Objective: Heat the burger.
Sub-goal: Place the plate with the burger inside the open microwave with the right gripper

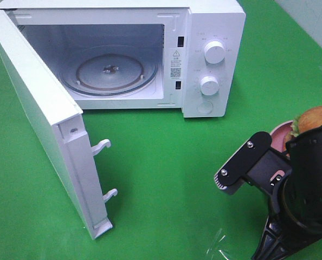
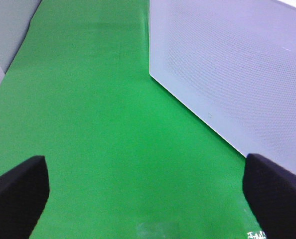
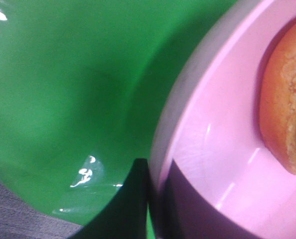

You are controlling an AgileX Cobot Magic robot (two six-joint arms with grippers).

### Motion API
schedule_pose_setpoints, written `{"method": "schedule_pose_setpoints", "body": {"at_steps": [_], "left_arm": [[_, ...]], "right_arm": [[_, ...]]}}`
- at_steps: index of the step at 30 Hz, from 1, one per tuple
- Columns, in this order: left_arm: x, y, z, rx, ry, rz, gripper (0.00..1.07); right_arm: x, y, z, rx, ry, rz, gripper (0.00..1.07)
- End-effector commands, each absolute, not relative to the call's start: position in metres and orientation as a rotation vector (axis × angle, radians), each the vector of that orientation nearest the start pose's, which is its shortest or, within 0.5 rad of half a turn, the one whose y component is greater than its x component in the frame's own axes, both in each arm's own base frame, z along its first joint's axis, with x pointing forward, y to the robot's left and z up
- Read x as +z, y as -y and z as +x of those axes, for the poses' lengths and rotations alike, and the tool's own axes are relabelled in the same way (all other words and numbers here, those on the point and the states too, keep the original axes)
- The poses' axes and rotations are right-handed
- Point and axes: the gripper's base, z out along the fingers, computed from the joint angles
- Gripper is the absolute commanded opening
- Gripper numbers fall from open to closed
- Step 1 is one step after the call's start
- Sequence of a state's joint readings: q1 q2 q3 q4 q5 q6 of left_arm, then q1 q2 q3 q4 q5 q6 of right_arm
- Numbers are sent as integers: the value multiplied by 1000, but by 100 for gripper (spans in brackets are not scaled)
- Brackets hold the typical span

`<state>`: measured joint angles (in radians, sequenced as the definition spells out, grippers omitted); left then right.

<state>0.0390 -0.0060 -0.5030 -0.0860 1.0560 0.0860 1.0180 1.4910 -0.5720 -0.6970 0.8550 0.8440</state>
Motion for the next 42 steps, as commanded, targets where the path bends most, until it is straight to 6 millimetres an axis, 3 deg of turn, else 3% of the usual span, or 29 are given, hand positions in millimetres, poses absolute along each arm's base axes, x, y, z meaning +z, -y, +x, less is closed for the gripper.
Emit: {"method": "schedule_pose_setpoints", "body": {"at_steps": [1, 5, 14, 22, 29, 42], "left_arm": [[280, 8, -8, -29, -1994, 52, 98], [280, 8, -8, -29, -1994, 52, 98], [280, 8, -8, -29, -1994, 52, 98], [280, 8, -8, -29, -1994, 52, 98], [280, 8, -8, -29, -1994, 52, 98], [280, 8, -8, -29, -1994, 52, 98]], "right_arm": [[163, -150, 142, -606, -2526, -988, 0], [164, -160, 133, -599, -2436, -1128, 0], [166, -167, 130, -600, -2332, -1239, 0], [164, -178, 129, -553, -2121, -1591, 0], [164, -185, 130, -523, -1940, -1792, 0], [163, -196, 127, -457, -1678, -2038, 0]]}}
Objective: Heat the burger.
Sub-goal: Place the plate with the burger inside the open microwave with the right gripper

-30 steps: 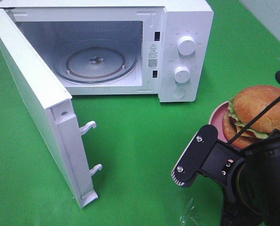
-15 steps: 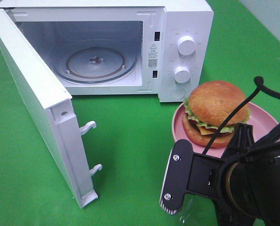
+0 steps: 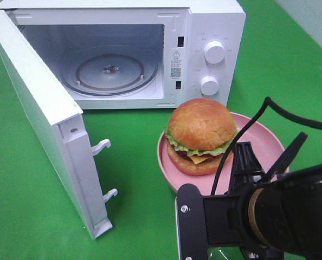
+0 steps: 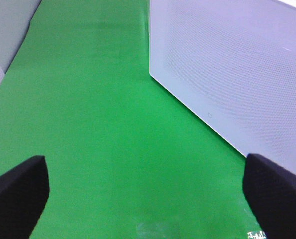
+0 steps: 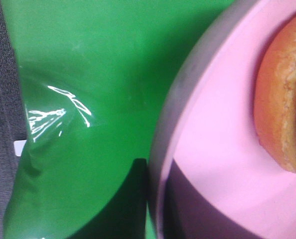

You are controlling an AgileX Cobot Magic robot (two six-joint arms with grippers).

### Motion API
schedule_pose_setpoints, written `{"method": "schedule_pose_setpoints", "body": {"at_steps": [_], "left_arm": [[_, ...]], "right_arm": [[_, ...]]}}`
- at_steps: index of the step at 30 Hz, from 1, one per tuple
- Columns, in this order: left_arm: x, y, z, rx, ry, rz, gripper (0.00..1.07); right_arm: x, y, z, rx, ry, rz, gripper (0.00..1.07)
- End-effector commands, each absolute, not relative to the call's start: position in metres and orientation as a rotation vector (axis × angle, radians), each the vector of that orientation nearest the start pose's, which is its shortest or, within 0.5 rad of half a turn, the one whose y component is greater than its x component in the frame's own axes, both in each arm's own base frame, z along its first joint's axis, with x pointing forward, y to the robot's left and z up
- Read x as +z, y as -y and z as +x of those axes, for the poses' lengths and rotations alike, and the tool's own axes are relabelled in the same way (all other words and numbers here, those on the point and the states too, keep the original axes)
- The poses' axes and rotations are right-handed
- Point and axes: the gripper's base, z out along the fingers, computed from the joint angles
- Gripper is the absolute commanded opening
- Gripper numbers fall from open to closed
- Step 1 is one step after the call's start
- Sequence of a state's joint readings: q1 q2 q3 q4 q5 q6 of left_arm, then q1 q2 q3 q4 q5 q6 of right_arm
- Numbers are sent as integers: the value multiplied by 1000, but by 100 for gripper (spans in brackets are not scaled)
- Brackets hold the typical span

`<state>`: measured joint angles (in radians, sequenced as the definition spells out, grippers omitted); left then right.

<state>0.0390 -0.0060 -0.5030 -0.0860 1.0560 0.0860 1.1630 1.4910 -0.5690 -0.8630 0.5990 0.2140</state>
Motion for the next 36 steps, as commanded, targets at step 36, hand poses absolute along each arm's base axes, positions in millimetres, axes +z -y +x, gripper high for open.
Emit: {"method": "schedule_pose_setpoints", "body": {"at_steps": [36], "left_arm": [[280, 8, -8, -29, -1994, 52, 98]], "right_arm": [[182, -181, 194, -400, -1212, -2235, 0]]}}
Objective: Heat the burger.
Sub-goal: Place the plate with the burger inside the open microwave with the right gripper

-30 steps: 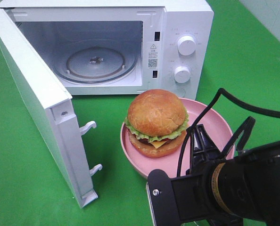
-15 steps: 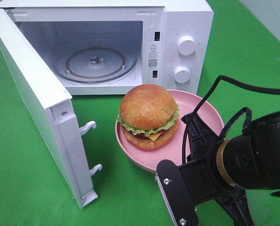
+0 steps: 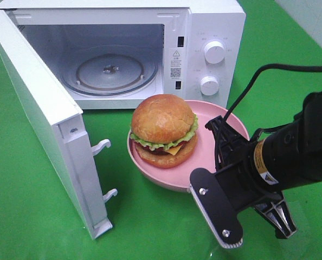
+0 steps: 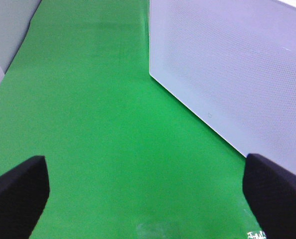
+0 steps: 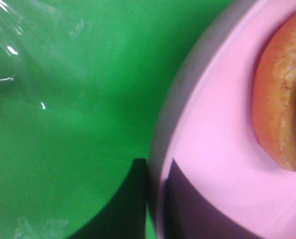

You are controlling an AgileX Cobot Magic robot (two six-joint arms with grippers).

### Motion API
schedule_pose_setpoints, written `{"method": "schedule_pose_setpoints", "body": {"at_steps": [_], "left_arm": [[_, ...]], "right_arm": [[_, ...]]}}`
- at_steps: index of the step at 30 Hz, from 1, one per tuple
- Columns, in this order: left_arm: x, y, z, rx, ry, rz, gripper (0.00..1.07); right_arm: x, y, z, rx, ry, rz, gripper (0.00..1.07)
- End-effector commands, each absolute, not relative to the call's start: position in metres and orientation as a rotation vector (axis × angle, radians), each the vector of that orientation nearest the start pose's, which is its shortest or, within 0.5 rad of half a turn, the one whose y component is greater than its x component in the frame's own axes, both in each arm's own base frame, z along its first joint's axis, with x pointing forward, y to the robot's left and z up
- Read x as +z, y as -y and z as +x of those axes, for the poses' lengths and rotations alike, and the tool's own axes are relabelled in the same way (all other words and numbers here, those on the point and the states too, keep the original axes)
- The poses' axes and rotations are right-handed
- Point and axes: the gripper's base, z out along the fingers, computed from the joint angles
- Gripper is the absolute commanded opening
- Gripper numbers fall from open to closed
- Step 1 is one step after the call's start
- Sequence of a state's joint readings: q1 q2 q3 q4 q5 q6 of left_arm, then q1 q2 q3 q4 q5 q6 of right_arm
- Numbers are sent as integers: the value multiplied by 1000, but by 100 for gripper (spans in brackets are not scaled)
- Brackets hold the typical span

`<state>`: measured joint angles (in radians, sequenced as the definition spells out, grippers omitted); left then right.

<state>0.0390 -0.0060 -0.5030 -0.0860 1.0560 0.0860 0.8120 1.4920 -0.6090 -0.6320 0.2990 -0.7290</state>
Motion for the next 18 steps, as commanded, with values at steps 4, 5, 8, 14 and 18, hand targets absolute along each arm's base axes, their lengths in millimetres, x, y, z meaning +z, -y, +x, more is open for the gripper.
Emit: {"method": "schedule_pose_setpoints", "body": {"at_steps": [4, 5, 8, 14, 18], "left_arm": [[280, 8, -8, -29, -1994, 52, 98], [280, 8, -8, -29, -1994, 52, 98], [280, 8, -8, -29, -1994, 52, 98], [280, 8, -8, -29, -1994, 52, 98], [280, 8, -8, -29, -1994, 52, 98]], "right_arm": [[188, -186, 197, -384, -1185, -2230, 0], [190, -187, 197, -379, -1176, -2231, 0], [194, -188, 202, -374, -1168, -2219, 0], [197, -184, 209, -374, -1171, -2212, 0], [196, -182, 210, -357, -1139, -2235, 0]]}}
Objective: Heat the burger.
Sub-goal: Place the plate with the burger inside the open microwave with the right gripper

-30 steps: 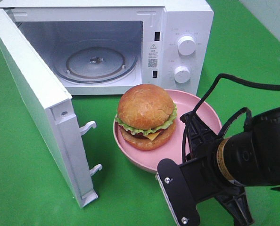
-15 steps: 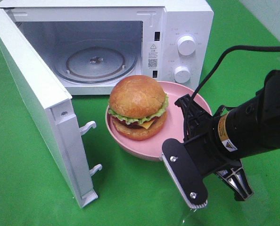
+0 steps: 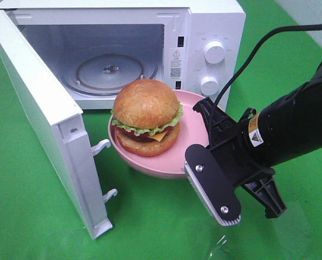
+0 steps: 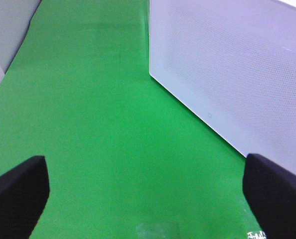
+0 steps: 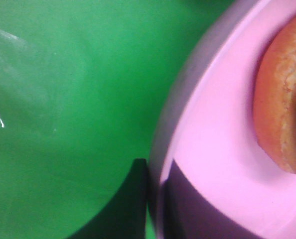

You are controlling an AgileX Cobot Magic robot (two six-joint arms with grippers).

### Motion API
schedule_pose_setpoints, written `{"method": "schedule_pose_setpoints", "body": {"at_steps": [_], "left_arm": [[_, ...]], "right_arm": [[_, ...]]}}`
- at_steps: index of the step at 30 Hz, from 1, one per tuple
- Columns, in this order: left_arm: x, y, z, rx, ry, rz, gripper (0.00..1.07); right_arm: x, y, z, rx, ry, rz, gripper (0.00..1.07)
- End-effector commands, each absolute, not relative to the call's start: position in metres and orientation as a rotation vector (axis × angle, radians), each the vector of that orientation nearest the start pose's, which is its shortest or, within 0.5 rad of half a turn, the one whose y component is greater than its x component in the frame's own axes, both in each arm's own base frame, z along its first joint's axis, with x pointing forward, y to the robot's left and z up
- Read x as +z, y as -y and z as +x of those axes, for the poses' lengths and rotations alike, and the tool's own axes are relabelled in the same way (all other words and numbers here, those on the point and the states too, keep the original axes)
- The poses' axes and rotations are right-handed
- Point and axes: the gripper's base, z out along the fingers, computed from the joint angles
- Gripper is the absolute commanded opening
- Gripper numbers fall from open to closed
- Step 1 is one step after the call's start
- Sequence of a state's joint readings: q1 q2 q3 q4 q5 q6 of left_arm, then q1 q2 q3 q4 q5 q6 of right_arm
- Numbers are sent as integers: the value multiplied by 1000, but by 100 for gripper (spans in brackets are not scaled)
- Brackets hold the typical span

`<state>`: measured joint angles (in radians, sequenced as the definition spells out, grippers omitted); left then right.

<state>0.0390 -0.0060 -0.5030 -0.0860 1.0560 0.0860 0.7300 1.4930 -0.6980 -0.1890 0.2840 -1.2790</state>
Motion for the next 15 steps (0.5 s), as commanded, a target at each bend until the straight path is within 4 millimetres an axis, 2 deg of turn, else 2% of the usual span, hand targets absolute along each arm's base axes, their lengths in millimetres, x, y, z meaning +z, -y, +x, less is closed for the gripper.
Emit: {"method": "schedule_pose_setpoints", "body": {"at_steps": [1, 11, 15], "left_arm": [[280, 8, -8, -29, -1994, 52, 98], [280, 8, -8, -29, -1994, 52, 98], [280, 8, -8, -29, -1994, 52, 98]], "right_arm": [[196, -182, 210, -357, -1139, -2235, 0], [198, -184, 212, -385, -1089, -2233, 0], [196, -191, 220, -368, -1130, -2228, 0]]}}
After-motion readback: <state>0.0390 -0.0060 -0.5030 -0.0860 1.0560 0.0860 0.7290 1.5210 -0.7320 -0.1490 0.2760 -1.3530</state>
